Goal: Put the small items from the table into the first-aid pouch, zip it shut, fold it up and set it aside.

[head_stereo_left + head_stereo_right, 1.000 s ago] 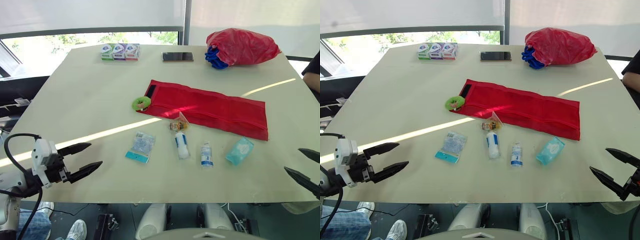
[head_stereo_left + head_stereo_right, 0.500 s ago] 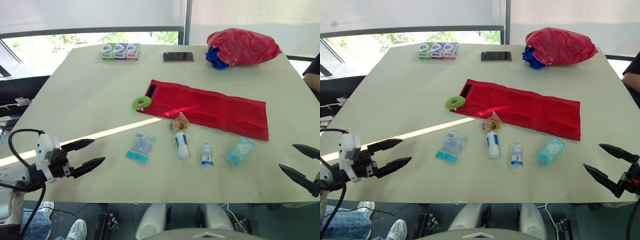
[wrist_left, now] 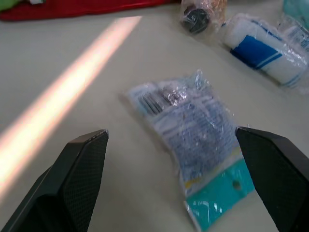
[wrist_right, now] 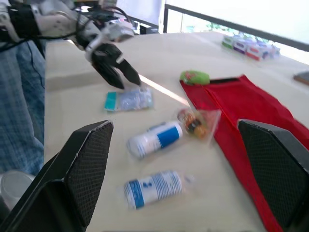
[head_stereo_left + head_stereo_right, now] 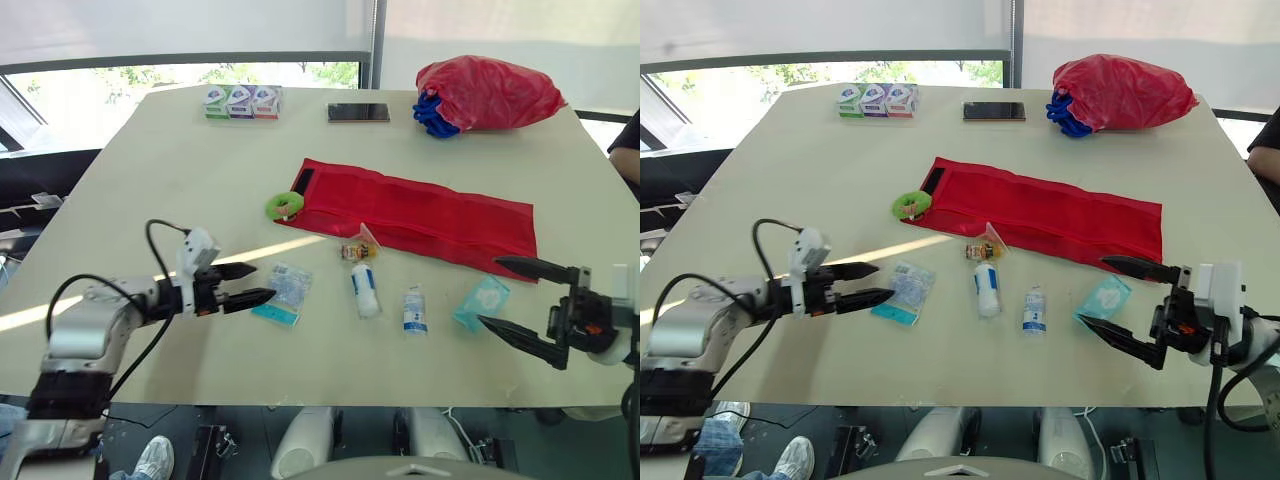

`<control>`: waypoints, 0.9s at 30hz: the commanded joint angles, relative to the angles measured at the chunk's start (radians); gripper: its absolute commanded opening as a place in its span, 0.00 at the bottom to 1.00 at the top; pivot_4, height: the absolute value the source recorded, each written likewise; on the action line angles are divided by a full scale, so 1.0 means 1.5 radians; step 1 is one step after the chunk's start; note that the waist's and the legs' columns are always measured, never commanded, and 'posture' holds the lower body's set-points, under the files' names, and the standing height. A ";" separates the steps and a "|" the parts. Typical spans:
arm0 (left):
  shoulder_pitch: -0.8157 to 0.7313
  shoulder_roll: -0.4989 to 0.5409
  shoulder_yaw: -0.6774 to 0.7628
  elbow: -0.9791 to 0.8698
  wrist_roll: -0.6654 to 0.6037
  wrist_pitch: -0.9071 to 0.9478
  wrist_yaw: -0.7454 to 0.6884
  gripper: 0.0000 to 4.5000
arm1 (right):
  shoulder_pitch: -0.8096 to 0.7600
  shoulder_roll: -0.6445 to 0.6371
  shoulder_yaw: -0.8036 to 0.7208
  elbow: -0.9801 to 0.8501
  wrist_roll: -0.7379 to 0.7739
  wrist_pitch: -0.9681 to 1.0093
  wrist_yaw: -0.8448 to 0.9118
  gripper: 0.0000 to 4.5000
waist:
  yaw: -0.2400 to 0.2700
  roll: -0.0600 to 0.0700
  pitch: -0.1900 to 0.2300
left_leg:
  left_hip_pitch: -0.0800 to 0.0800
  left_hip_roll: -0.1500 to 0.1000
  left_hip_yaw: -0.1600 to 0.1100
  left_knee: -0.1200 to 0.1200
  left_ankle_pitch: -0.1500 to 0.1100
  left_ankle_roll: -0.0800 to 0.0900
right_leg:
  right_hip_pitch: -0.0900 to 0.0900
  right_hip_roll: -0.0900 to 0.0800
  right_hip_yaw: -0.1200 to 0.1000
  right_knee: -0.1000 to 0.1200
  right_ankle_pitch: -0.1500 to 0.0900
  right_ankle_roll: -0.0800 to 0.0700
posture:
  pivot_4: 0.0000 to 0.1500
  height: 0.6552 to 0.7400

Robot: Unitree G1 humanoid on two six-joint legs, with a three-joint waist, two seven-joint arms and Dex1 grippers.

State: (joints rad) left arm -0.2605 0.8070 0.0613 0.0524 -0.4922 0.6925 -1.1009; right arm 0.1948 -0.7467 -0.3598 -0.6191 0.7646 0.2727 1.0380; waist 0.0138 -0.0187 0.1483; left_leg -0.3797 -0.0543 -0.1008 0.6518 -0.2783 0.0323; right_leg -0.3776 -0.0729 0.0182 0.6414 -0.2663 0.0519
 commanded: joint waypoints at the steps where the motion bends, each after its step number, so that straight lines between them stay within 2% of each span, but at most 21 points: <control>1: -0.014 0.006 -0.019 0.014 0.004 0.028 -0.006 1.00 | -0.025 -0.011 0.007 -0.034 0.020 0.012 -0.014 0.97 | 0.000 0.001 0.000 | 0.000 0.000 0.000 0.000 0.000 0.000 | 0.000 0.000 0.000 0.000 0.000 0.000 | 1.00 1.00; 3: -0.017 0.010 -0.021 0.017 -0.001 0.038 -0.017 1.00 | -0.039 -0.013 0.013 -0.044 0.024 0.020 -0.022 0.97 | 0.000 0.001 0.000 | 0.000 0.000 0.000 0.000 0.000 0.000 | 0.000 0.000 0.000 0.000 0.000 0.000 | 1.00 1.00; 6: -0.023 0.010 -0.013 0.023 -0.014 0.056 -0.027 0.81 | -0.059 -0.014 0.023 -0.051 0.024 0.029 -0.034 1.00 | 0.000 0.001 0.000 | 0.000 0.000 0.000 0.000 0.000 -0.001 | 0.000 0.000 0.000 0.000 0.000 0.000 | 1.00 1.00; 10: -0.021 0.013 -0.006 0.026 -0.024 0.068 -0.036 0.39 | -0.070 -0.015 0.032 -0.048 0.012 0.029 -0.037 1.00 | 0.000 0.000 0.000 | 0.000 0.000 0.000 0.000 0.001 -0.001 | 0.000 0.000 0.000 0.000 0.000 0.000 | 1.00 1.00; 11: -0.015 0.015 -0.008 0.026 -0.022 0.065 -0.039 0.26 | -0.071 -0.015 0.032 -0.048 0.010 0.029 -0.037 1.00 | 0.000 0.000 0.000 | 0.000 0.000 0.000 0.000 0.001 -0.001 | 0.000 0.000 0.000 0.000 0.000 0.000 | 1.00 1.00; 13: -0.006 0.017 -0.010 0.023 -0.018 0.061 -0.044 0.12 | -0.074 -0.015 0.033 -0.047 0.008 0.029 -0.037 1.00 | 0.000 0.000 0.000 | 0.000 0.000 0.000 0.000 0.001 -0.002 | 0.000 0.000 0.000 0.000 0.000 0.000 | 1.00 1.00; 14: -0.004 0.017 -0.009 0.023 -0.018 0.060 -0.045 0.02 | -0.076 -0.016 0.033 -0.046 0.007 0.029 -0.037 1.00 | 0.000 0.000 0.000 | 0.000 0.000 0.000 0.000 0.001 -0.002 | 0.000 0.000 0.000 0.000 0.000 0.000 | 1.00 1.00; 19: 0.000 0.012 0.010 0.029 -0.028 0.062 -0.036 0.02 | -0.088 -0.014 0.044 -0.041 0.003 0.030 -0.041 1.00 | -0.001 0.000 0.000 | 0.000 0.000 0.000 0.000 0.001 -0.001 | 0.000 0.000 0.000 0.000 0.000 0.000 | 1.00 1.00; 22: -0.004 0.003 0.048 0.015 -0.064 0.090 -0.018 0.02 | -0.102 0.003 0.070 -0.052 0.009 0.045 -0.072 1.00 | -0.001 0.000 0.000 | 0.000 0.000 0.000 0.000 0.001 -0.001 | 0.000 0.000 0.000 0.000 0.000 0.000 | 1.00 1.00; 25: -0.033 -0.026 0.096 -0.019 -0.116 0.136 0.029 0.02 | -0.125 0.020 0.103 -0.059 0.017 0.092 -0.136 1.00 | -0.001 0.000 0.000 | 0.000 0.000 -0.001 0.000 0.001 -0.001 | 0.000 0.000 0.000 0.000 0.000 0.000 | 1.00 1.00; 27: -0.082 -0.077 0.135 -0.049 -0.160 0.174 0.104 0.02 | -0.160 0.052 0.145 -0.066 0.022 0.154 -0.231 1.00 | 0.003 0.000 0.000 | 0.000 0.000 -0.001 0.000 0.001 -0.002 | 0.000 0.000 0.000 0.000 0.000 0.000 | 1.00 1.00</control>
State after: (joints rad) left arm -0.3346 0.7046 0.2205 0.0533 -0.6703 0.9279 -0.9956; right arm -0.0260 -0.6795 -0.1665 -0.6750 0.7750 0.4606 0.7655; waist 0.0177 -0.0194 0.1486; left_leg -0.3805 -0.0542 -0.1031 0.6534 -0.2761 0.0289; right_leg -0.3778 -0.0732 0.0164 0.6426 -0.2660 0.0516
